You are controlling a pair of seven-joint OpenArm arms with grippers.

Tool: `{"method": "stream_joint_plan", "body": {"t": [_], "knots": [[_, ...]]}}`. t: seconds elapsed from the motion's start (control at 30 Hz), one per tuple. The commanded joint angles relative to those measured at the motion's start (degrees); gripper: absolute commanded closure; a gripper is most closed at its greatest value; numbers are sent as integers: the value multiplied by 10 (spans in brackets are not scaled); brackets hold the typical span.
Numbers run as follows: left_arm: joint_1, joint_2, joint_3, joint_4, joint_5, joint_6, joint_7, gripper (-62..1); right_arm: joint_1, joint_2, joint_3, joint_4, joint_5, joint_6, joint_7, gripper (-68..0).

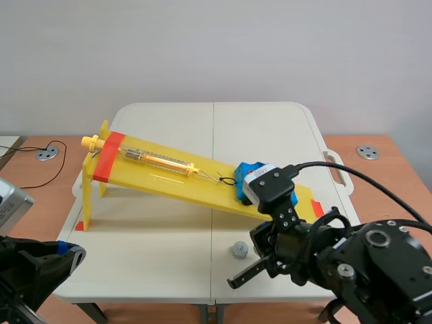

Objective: Place the four metal weights on the blue cart on the ramp.

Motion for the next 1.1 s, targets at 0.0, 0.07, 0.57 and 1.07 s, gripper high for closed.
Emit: {"method": "stream_joint_plan", "body": {"t": [0.0, 0.07, 0.57, 1.07], "knots": [[-11, -3, -8, 36, -25, -11, -55, -36, 4, 25, 33, 92, 39, -18, 31, -6], [-11, -3, -8, 36, -25, -11, -55, -36, -10, 31, 46, 118, 52, -12, 21, -7], [-11, -3, -8, 36, -25, -11, -55, -36, -31, 36, 173, 235, 147, -1, 0, -7], [-11, -3, -8, 36, -25, -11, -55, -36, 102, -29, 184, 142, 156, 1, 18, -6]]}}
